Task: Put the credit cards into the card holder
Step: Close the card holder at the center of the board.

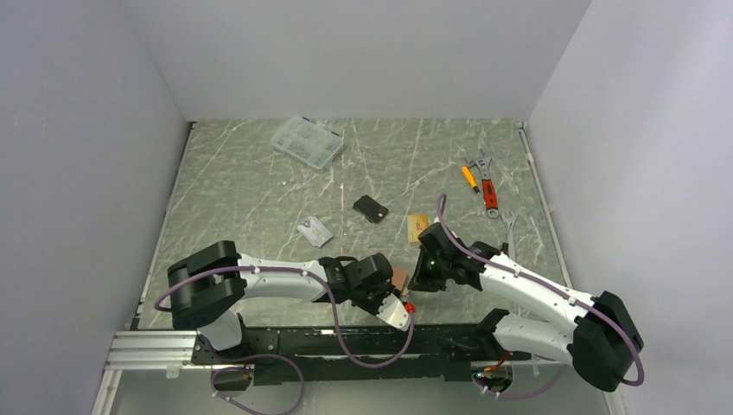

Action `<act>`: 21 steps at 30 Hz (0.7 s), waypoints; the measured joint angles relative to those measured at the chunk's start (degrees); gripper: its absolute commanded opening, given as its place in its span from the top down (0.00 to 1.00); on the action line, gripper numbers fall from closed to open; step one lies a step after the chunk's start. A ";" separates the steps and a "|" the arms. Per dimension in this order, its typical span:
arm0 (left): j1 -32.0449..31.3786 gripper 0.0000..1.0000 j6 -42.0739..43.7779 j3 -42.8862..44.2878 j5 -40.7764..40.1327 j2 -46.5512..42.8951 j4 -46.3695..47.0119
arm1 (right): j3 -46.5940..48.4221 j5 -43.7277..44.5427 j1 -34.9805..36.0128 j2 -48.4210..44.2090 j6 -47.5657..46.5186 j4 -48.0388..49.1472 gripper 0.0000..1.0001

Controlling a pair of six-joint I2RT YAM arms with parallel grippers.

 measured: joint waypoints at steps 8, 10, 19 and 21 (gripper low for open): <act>-0.02 0.64 -0.02 -0.33 -0.02 -0.31 0.20 | 0.81 -0.02 0.02 1.66 -0.87 -1.05 1.00; -0.04 0.64 -0.02 -0.33 -0.02 -0.33 0.17 | 1.62 0.22 0.02 2.32 -1.29 -1.77 1.00; -0.04 0.65 0.04 -0.33 -0.02 -0.37 0.04 | 3.02 1.09 0.02 3.43 -3.26 -4.44 0.86; -0.04 0.65 0.09 -0.33 -0.02 -0.37 0.02 | 3.10 1.20 0.02 3.87 -3.48 -4.55 0.85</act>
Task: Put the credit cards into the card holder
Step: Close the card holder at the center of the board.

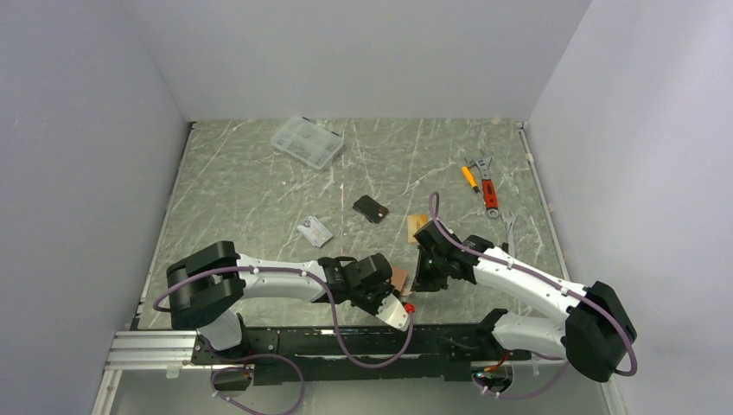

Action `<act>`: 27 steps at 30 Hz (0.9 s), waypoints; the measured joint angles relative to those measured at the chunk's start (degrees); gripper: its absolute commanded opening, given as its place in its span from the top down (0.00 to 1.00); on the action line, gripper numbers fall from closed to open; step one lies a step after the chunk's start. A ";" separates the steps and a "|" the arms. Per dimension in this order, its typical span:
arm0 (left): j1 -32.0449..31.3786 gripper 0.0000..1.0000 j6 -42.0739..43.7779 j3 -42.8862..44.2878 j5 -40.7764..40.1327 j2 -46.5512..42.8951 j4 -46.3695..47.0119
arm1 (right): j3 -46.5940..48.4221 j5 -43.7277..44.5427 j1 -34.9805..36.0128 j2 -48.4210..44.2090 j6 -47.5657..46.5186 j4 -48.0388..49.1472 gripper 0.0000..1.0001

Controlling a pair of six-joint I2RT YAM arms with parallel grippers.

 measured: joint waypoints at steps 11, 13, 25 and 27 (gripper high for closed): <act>0.00 0.66 0.04 0.00 0.00 0.00 -0.07 | 0.00 -0.15 0.00 1.01 -0.20 0.35 0.98; 0.00 0.66 0.04 0.00 0.00 0.00 -0.07 | 0.00 -0.09 0.00 1.01 -0.17 0.37 1.00; -0.11 0.66 0.11 0.00 -0.09 0.00 -0.07 | 0.00 -3.50 0.22 0.44 -0.13 6.29 1.00; -0.11 0.66 0.11 0.00 -0.09 0.00 -0.11 | 0.02 -4.57 0.46 2.12 -0.17 8.02 1.00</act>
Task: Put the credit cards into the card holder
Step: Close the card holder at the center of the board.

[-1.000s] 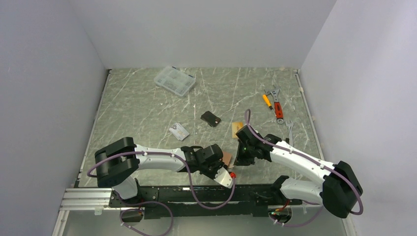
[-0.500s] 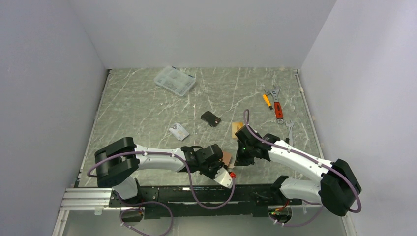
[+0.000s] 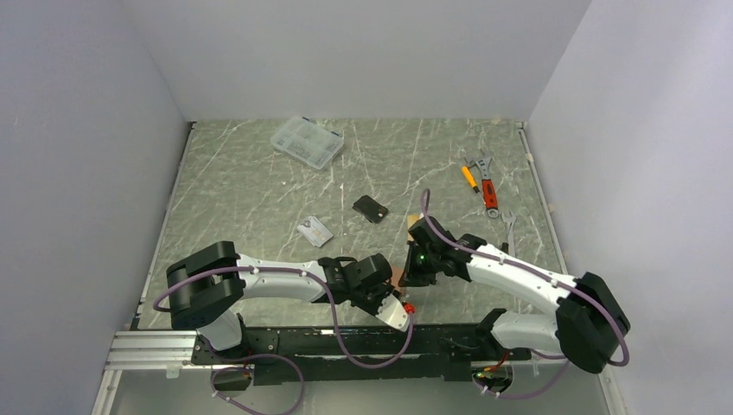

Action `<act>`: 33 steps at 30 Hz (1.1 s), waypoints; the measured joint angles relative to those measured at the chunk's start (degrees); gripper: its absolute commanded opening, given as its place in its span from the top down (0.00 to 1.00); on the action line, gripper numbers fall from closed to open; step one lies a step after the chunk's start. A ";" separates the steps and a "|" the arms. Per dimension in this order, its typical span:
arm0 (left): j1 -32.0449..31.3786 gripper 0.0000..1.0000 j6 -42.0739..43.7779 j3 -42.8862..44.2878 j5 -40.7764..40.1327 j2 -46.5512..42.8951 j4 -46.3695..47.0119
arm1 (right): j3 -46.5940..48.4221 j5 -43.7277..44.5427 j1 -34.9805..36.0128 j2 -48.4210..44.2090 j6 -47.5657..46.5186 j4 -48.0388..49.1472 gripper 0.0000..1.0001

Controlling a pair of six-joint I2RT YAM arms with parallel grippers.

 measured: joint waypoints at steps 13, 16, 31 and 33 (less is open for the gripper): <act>0.00 0.67 0.02 0.00 0.02 0.00 -0.13 | 1.29 -2.25 0.70 7.54 -0.11 5.75 1.00; 0.00 0.67 0.02 0.00 0.04 0.00 -0.15 | 1.29 -1.75 1.01 7.52 0.11 6.27 1.00; 0.00 0.68 0.02 0.02 0.04 0.00 -0.28 | 1.29 -0.70 2.67 9.66 1.18 8.26 1.00; 0.00 0.68 0.02 0.02 0.07 0.00 -0.31 | 1.33 -0.48 2.73 9.77 1.16 8.20 1.00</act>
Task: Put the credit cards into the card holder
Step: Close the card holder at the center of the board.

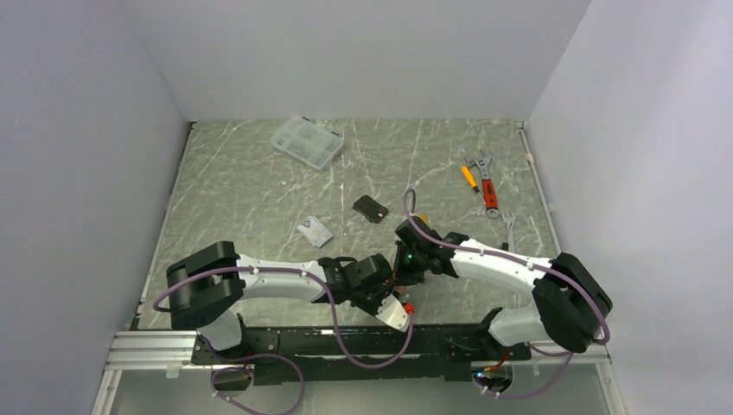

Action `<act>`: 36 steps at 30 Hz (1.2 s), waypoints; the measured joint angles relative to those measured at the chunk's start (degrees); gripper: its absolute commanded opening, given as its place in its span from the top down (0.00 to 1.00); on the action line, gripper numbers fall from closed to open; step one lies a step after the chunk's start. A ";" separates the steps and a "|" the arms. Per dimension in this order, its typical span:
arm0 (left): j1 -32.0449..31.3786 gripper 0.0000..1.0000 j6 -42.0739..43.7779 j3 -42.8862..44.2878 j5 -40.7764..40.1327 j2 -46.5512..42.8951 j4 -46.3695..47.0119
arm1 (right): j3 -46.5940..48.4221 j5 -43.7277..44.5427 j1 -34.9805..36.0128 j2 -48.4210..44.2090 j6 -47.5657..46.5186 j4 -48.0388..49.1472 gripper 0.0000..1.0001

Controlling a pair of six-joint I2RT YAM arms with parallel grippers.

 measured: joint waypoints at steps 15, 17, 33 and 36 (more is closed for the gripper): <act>0.00 0.69 0.00 0.00 0.00 -0.13 -0.28 | 0.46 0.74 0.55 0.74 0.26 -0.59 1.00; 0.00 0.70 0.00 0.00 0.00 -0.15 -0.31 | 0.46 0.74 0.59 0.74 0.31 -0.57 1.00; -0.04 0.70 0.17 0.24 -0.02 -0.15 -0.72 | -1.53 0.50 1.33 1.73 3.13 3.06 1.00; -0.04 0.70 0.28 0.31 -0.02 -0.15 -0.72 | -3.15 0.87 1.29 -0.15 4.11 3.48 1.00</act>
